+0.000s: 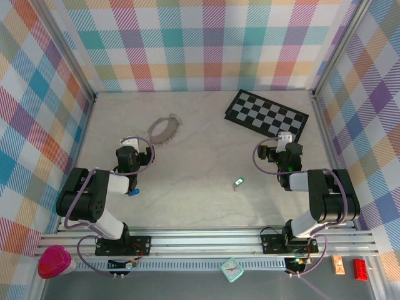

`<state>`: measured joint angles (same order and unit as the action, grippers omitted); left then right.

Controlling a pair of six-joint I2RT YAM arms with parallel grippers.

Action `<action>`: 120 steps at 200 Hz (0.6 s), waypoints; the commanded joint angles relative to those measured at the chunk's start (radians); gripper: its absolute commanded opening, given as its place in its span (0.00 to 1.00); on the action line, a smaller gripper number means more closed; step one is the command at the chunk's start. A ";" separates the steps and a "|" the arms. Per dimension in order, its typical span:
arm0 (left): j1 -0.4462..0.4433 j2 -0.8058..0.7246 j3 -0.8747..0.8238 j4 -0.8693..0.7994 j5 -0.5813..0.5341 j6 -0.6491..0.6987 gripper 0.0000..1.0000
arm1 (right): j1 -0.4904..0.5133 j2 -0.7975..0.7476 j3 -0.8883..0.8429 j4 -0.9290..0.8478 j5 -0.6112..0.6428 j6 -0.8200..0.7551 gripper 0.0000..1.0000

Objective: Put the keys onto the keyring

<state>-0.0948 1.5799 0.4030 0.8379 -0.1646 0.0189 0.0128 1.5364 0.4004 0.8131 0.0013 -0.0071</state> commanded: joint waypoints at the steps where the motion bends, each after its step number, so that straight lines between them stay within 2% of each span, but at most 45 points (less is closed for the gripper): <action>1: 0.013 -0.003 0.012 0.015 0.017 0.009 1.00 | -0.006 -0.001 0.017 0.004 -0.018 0.016 0.99; 56: 0.013 -0.008 0.003 0.030 0.015 0.012 1.00 | -0.005 -0.010 0.015 0.003 -0.022 0.014 0.99; 74: 0.011 -0.074 -0.016 0.017 0.010 0.013 1.00 | -0.007 -0.075 0.012 -0.044 -0.033 0.011 1.00; 94: 0.008 -0.217 0.005 -0.142 -0.004 0.011 1.00 | -0.006 -0.191 0.023 -0.171 -0.049 0.018 0.98; 120: 0.007 -0.340 0.122 -0.458 -0.031 -0.016 1.00 | -0.007 -0.340 0.053 -0.368 -0.093 0.094 0.98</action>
<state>-0.0948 1.3258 0.4232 0.6353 -0.1711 0.0185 0.0128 1.3045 0.4110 0.6125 -0.0322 0.0135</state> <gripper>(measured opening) 0.999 0.981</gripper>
